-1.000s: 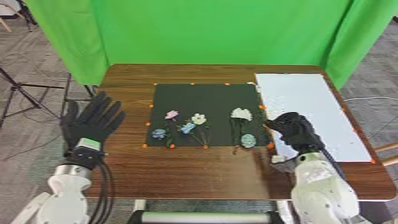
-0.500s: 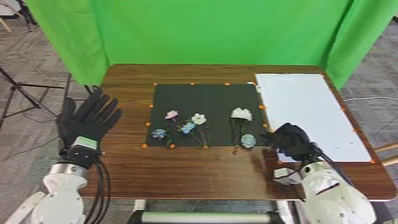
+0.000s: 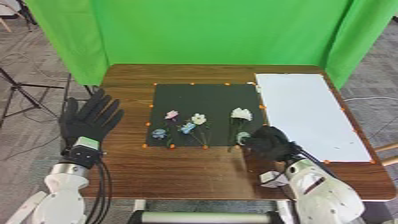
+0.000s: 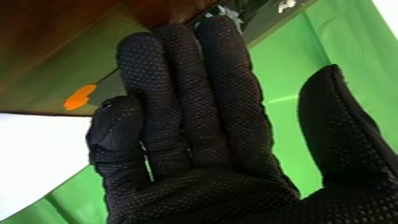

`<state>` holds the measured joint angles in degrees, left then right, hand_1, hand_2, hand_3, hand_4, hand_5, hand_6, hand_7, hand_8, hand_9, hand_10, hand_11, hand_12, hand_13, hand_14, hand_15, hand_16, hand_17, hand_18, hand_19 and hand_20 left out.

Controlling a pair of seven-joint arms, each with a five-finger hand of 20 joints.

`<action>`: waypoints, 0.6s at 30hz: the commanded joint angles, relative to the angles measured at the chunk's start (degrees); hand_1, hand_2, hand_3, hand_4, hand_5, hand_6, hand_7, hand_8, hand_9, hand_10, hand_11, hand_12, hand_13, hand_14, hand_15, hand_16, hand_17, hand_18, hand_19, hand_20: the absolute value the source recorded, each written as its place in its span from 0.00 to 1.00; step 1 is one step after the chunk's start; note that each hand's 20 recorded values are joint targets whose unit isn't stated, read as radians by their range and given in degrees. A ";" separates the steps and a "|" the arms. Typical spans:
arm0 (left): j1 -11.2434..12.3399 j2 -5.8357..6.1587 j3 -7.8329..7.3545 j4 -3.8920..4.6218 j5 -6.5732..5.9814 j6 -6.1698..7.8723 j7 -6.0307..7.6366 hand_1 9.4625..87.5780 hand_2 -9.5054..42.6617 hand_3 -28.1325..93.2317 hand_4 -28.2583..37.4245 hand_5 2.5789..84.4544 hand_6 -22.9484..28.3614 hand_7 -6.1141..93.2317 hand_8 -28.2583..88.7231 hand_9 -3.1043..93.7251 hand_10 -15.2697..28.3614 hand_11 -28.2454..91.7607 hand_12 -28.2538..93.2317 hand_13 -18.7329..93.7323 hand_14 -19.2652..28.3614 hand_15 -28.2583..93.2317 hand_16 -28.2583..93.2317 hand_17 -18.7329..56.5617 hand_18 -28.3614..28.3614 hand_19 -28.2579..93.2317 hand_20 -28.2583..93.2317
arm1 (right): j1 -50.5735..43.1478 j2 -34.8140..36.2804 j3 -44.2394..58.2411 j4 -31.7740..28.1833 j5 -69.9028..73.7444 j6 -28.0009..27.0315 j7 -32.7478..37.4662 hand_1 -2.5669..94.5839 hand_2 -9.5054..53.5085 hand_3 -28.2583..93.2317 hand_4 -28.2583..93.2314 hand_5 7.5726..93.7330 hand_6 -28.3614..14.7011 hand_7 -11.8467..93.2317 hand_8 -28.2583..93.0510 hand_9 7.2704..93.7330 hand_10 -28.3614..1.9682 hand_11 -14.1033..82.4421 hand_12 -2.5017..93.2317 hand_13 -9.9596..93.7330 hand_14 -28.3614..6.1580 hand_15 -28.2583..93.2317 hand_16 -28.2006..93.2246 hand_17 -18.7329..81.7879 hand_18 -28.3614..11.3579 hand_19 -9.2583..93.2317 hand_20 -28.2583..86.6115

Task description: Arrange flowers

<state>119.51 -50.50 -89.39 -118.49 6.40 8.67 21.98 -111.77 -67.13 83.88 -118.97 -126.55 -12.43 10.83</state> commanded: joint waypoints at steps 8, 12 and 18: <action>-0.08 -0.68 0.39 0.29 0.32 -0.05 -0.70 0.18 0.50 0.81 0.00 0.45 0.60 0.22 0.17 0.37 0.67 0.42 0.33 0.38 0.72 0.56 0.17 0.17 0.76 0.54 0.32 | 1.14 0.62 -3.76 -0.25 -5.07 8.78 11.77 0.22 0.35 0.84 0.04 0.70 0.53 0.25 0.14 0.69 0.34 0.29 0.18 0.67 0.35 0.71 0.42 0.55 0.17 0.97 0.60; 0.35 -0.73 0.21 0.18 0.22 0.19 -0.78 0.18 0.50 0.81 0.00 0.45 0.60 0.22 0.16 0.37 0.67 0.42 0.33 0.38 0.72 0.56 0.17 0.17 0.76 0.54 0.32 | 0.36 1.22 -3.65 -1.09 -1.48 12.67 9.67 0.22 0.35 0.84 0.05 0.76 0.54 0.37 0.15 0.73 0.34 0.32 0.19 0.70 0.37 0.71 0.42 0.57 0.17 0.97 0.58; 0.45 -0.58 0.01 0.19 0.11 0.16 -0.51 0.18 0.50 0.81 0.00 0.45 0.60 0.22 0.16 0.37 0.67 0.42 0.33 0.38 0.72 0.56 0.17 0.17 0.76 0.54 0.32 | 0.89 0.67 -0.58 0.68 6.66 9.15 -11.61 0.23 0.34 0.86 0.05 0.76 0.58 0.47 0.14 0.78 0.39 0.43 0.25 0.70 0.37 0.77 0.46 0.58 0.20 0.99 0.59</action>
<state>119.24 -50.83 -89.06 -118.24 6.47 8.69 21.70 -110.85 -66.11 80.18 -118.95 -128.41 1.26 19.97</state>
